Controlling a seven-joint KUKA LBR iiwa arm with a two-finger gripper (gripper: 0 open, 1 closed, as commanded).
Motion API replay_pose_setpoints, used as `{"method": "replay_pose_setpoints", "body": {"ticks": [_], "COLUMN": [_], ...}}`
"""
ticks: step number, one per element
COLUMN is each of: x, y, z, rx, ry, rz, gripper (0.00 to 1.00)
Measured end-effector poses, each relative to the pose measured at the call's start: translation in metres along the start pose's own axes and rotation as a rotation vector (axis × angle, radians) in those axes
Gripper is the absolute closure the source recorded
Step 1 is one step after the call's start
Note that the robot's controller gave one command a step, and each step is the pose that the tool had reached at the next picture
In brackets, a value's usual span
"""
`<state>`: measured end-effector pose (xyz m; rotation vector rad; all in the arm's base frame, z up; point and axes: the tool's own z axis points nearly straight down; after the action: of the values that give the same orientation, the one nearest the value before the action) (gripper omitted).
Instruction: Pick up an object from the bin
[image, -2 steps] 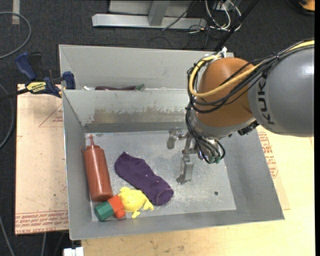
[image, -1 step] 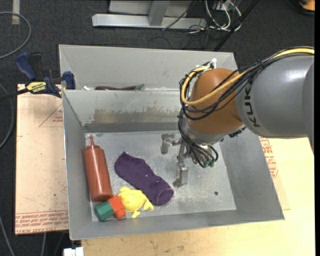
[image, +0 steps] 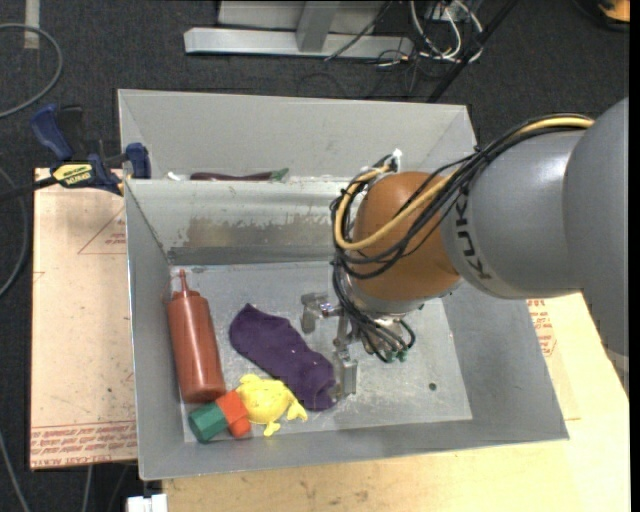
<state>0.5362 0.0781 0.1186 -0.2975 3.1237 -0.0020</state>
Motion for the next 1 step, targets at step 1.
{"method": "replay_pose_setpoints", "body": {"ticks": [1], "x": [0.0045], "y": [0.019], "z": [0.0312], "rx": [-0.006], "ry": [-0.001], "rz": [-0.06], "gripper": [0.0]}}
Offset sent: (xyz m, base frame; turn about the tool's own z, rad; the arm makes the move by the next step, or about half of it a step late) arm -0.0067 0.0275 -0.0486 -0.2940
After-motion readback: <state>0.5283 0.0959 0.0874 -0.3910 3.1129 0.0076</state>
